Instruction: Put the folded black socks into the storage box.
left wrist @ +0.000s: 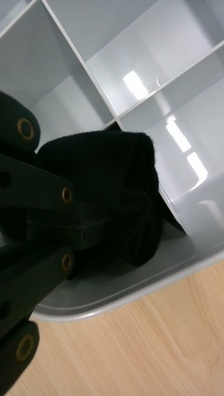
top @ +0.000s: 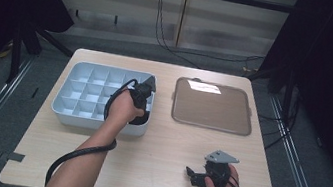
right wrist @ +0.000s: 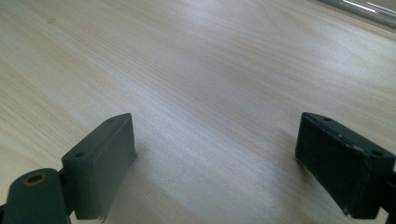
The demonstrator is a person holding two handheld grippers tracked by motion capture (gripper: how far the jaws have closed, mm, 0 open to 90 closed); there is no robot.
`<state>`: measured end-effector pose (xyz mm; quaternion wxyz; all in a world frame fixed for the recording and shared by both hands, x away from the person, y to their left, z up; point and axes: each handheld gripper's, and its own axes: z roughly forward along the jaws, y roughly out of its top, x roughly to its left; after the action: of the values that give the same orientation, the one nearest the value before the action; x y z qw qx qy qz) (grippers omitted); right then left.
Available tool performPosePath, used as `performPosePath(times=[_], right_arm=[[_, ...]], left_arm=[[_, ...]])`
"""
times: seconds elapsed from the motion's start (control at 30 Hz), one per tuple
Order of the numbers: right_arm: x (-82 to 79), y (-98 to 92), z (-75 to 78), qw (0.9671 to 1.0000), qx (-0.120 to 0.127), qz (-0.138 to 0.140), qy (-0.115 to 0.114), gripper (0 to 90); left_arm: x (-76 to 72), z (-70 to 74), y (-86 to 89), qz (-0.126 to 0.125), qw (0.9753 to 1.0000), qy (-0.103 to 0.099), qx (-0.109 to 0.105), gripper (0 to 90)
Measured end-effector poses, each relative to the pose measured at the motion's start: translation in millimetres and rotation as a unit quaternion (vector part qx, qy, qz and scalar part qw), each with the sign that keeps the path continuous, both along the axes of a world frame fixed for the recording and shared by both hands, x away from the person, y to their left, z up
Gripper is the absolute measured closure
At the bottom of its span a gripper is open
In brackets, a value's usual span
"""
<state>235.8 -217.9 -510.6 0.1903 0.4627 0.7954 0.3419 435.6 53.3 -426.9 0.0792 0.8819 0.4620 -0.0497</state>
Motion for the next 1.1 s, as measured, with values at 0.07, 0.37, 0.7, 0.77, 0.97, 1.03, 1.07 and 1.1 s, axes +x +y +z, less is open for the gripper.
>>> performPosePath(times=[0.07, 0.37, 0.7, 0.77, 0.97, 1.03, 1.07, 1.1], right_arm=[[0.1, -0.1, -0.1, 1.0000, 0.000, 0.000, -0.001, 11.4], [0.1, -0.2, -0.2, 1.0000, -0.002, 0.000, -0.003, 11.4], [0.0, -0.1, -0.1, 1.0000, -0.002, 0.000, -0.002, 11.4], [-0.1, 0.1, 0.0, 1.0000, -0.001, -0.001, -0.001, 11.4], [0.0, 0.0, 0.0, 1.0000, -0.001, 0.000, -0.001, 11.3], [-0.1, 0.1, 0.0, 1.0000, 0.000, 0.000, 0.000, 11.4], [-0.1, 0.0, 0.1, 1.0000, -0.001, -0.001, -0.001, 11.4], [-0.3, 0.3, 0.5, 1.0000, 0.002, -0.002, 0.003, 11.4]], left_arm=[[-0.1, -0.6, 1.1, 0.000, 1.0000, -0.001, -0.004, 90.0], [-2.7, -11.9, -0.8, -0.006, 0.9999, 0.004, -0.013, 90.0], [-4.8, -7.1, -1.6, -0.004, 1.0000, 0.004, -0.007, 90.0], [-4.9, -1.0, -1.2, -0.004, 1.0000, 0.002, -0.006, 89.5], [-5.8, 22.8, 5.5, -0.004, 0.9999, -0.014, -0.003, 86.1], [-6.5, 29.0, 7.7, 0.000, 0.9998, -0.018, -0.003, 83.6], [-6.4, 31.5, 8.9, 0.001, 0.9998, -0.022, -0.001, 82.7], [-6.0, 33.7, 10.3, -0.004, 0.9997, -0.023, -0.002, 80.9]])
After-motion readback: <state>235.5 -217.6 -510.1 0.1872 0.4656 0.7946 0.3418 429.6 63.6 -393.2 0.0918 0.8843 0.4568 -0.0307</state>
